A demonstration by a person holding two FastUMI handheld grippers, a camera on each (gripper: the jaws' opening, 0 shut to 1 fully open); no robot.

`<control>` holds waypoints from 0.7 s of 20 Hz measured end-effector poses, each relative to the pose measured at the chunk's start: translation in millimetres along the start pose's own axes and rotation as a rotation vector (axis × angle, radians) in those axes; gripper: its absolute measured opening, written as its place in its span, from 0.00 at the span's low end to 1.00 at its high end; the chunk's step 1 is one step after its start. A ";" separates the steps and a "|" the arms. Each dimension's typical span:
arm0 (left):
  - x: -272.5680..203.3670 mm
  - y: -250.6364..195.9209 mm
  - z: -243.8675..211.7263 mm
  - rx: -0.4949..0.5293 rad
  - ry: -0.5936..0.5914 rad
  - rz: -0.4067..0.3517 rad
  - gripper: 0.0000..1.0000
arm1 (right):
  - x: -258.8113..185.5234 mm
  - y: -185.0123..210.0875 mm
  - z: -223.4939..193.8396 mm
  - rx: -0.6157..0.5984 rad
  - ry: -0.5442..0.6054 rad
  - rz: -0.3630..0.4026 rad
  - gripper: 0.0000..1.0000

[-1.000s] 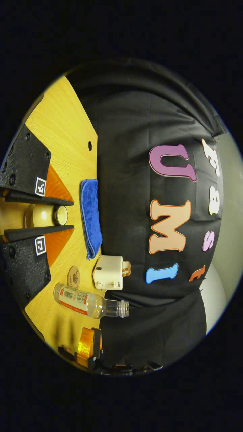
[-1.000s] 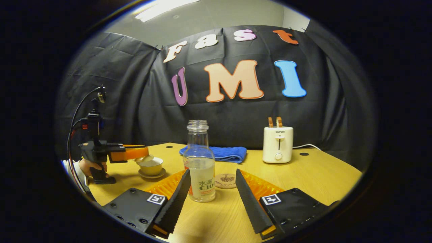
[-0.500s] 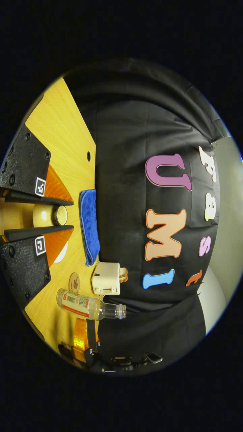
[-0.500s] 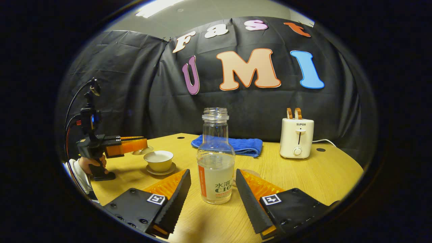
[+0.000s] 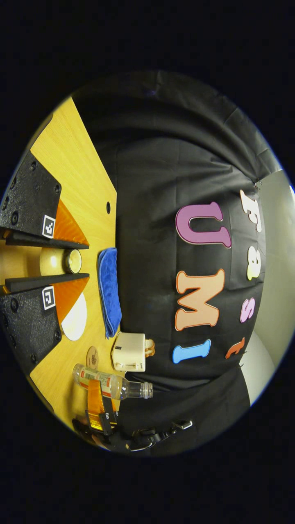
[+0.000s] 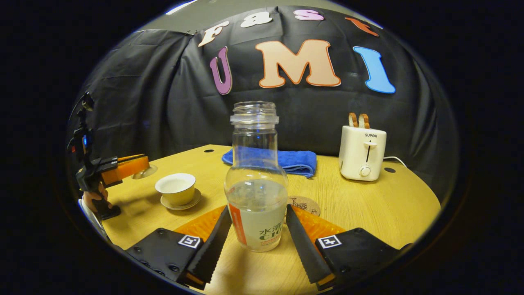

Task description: Open the teacup lid with one hand, grasp the water bottle and pour water into the teacup with the other hand; after pouring, place the water bottle on the coaster and then close the teacup lid.

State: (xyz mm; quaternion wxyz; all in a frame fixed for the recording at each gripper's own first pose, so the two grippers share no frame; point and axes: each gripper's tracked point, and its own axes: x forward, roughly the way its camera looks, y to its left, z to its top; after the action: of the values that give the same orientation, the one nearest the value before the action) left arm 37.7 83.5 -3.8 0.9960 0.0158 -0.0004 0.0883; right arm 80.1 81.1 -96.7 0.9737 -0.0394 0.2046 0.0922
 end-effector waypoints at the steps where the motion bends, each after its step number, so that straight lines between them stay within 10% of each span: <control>1: 0.0 3.6 -0.3 -0.001 0.000 0.011 0.28 | 2.3 -0.1 -0.5 0.000 0.002 -0.014 0.88; 14: -0.2 8.0 -1.9 -0.001 0.001 0.030 0.28 | 17.1 -3.4 10.6 -0.092 -0.020 -0.178 0.79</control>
State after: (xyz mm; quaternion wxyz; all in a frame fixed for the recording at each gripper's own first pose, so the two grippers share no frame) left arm 36.1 91.3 -5.5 0.9945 0.0152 -0.0001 0.1033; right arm 100.3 81.7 -93.8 0.9772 -0.1011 0.1861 0.0151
